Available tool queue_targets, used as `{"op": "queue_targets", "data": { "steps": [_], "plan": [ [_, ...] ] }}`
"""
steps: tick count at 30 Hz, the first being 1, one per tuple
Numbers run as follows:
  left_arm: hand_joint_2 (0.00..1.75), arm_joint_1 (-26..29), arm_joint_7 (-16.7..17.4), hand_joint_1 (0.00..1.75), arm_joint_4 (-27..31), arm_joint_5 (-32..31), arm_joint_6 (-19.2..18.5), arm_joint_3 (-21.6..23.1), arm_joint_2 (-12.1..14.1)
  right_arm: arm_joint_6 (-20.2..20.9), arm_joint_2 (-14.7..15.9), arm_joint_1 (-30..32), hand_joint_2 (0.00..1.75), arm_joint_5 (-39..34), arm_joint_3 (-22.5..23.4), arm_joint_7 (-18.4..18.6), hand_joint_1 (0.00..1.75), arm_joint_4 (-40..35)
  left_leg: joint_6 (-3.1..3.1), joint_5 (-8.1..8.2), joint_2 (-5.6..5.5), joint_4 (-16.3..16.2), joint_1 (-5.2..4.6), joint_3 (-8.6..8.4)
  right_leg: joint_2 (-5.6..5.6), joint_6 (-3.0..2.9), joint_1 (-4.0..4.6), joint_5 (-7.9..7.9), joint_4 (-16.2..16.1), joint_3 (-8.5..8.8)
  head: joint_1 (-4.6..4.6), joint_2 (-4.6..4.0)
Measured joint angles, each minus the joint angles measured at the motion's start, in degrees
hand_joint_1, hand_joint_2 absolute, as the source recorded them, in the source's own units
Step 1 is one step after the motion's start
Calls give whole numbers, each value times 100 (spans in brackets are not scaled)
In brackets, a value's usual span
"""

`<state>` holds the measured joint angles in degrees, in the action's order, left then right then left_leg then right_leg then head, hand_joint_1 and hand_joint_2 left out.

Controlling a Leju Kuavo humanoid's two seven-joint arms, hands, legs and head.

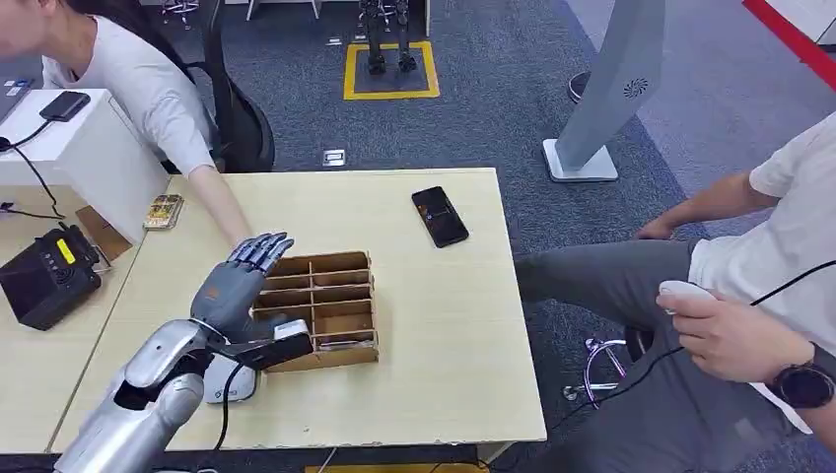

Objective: Pass the card to the sensor for recognition and then transmit it.

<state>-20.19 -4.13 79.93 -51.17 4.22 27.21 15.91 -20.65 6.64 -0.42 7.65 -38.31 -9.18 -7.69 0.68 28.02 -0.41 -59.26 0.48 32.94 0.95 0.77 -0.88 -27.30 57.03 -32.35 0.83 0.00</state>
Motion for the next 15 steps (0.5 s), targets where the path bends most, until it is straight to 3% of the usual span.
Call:
{"op": "queue_targets", "data": {
  "steps": [2,3,10,12,15],
  "plan": [
    [175,0,0,0,-9,0,-2,0,-9,0,0,0,0,0,-11,0,0,0,0,0,0,0,0,0,0,0,0,0,0,0,0,0],
    [175,0,0,175,-13,0,-2,0,-13,0,-2,-2,0,0,-15,0,0,-2,0,0,0,0,0,0,0,0,0,0,0,0,2,0],
    [175,-6,-17,175,-48,-70,-7,0,-31,-17,0,-4,0,7,-26,-26,0,0,0,0,0,0,0,0,0,0,0,0,0,0,0,0],
    [175,-8,-18,168,-65,-81,-7,0,-31,-46,-2,-6,0,-2,-28,-46,0,0,0,0,0,0,0,0,0,0,0,0,0,0,0,0],
    [175,-8,-20,173,-72,-83,-9,0,-31,-70,-2,-7,0,-4,-29,-105,0,-2,0,0,0,0,0,0,0,0,0,0,0,0,0,0]
  ]
}}
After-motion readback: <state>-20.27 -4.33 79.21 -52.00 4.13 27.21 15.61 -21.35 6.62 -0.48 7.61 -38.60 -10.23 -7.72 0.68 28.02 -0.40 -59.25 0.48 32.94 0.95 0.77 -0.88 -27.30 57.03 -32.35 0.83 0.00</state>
